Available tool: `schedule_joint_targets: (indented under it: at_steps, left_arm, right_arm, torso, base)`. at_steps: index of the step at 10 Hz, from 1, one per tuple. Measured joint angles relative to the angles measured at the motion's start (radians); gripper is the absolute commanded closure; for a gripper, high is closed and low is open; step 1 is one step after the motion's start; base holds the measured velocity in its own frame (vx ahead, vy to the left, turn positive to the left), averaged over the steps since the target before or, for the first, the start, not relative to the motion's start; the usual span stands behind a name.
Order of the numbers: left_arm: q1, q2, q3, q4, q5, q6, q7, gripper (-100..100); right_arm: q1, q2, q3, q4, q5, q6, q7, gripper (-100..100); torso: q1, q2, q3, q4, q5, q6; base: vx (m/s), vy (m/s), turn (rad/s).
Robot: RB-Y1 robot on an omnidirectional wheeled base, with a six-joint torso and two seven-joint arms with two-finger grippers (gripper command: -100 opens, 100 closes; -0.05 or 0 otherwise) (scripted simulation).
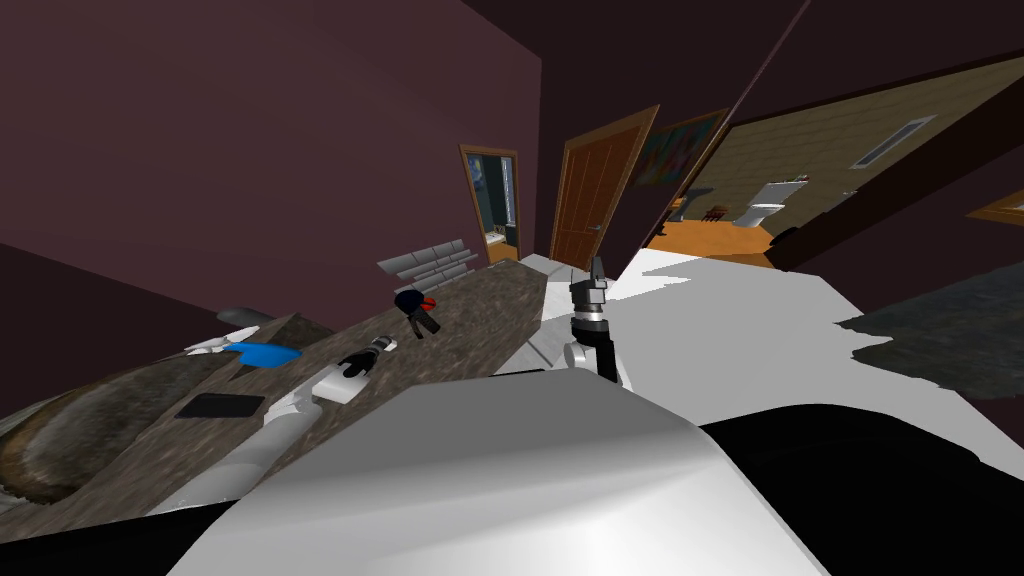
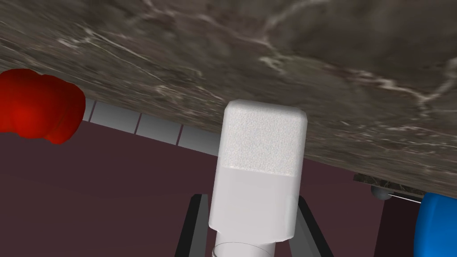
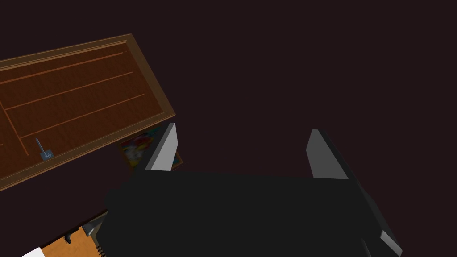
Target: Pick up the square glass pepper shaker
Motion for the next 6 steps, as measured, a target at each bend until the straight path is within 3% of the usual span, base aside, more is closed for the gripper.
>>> schedule_joint_targets:
  at_steps: [6]
  left_arm:
    - [0.077,-0.028,0.049,-0.161,-0.022,0.09,-0.014,100]
  right_arm:
    - [0.0,0.0,0.0,0.0,0.0,0.0,0.0,0]
  torso:
    - [0.001,0.001,0.0,0.0,0.0,-0.002]
  base:
    - [0.0,0.041,0.019]
